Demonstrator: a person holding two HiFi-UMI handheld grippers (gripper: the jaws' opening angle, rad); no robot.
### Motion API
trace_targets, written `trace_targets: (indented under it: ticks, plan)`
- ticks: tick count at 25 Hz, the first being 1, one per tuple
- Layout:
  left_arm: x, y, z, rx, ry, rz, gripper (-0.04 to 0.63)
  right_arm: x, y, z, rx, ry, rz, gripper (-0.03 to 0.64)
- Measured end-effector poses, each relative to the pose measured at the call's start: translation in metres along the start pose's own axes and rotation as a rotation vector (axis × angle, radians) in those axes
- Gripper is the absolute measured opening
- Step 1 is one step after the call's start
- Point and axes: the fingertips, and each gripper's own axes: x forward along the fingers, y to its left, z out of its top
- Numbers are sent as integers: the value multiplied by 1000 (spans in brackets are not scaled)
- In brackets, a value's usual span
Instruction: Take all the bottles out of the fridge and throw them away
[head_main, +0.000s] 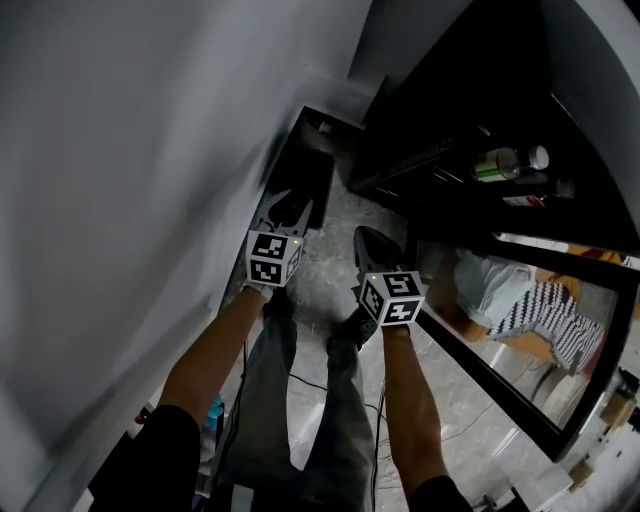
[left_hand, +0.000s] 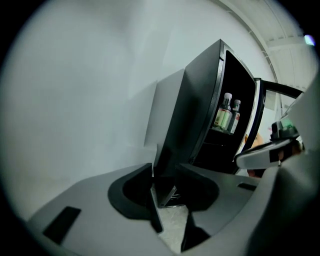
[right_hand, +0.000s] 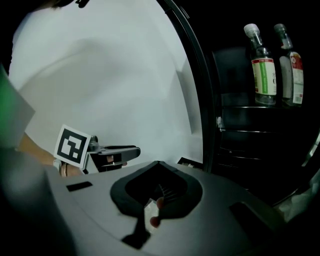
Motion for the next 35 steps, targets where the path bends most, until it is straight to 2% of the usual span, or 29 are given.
trace_targets:
  ticks: [5,10,19,25,29,35]
  plan:
    - [-36,-30,55,-57,-53,-22,60,-41,13,40,-49,-18,1,2]
    - [-92,-69,103,-81,-65,-33,8,-107,28,94,-34,-67,-14,2]
    - [-166,-154,200,-86,-89,-96,8,-234,47,178,20,-177,-83,2]
    - [-183,-215,280,-58,-137,-179,8,-302,50,231,82,-293,-143,1]
    - [-198,-257,329,-1,-179,-284,7,-341,48,256,72,-352,-209,2]
    - [-217,-306,371,72,-230,-390,6,-385,35,273,58,-410,-304,2]
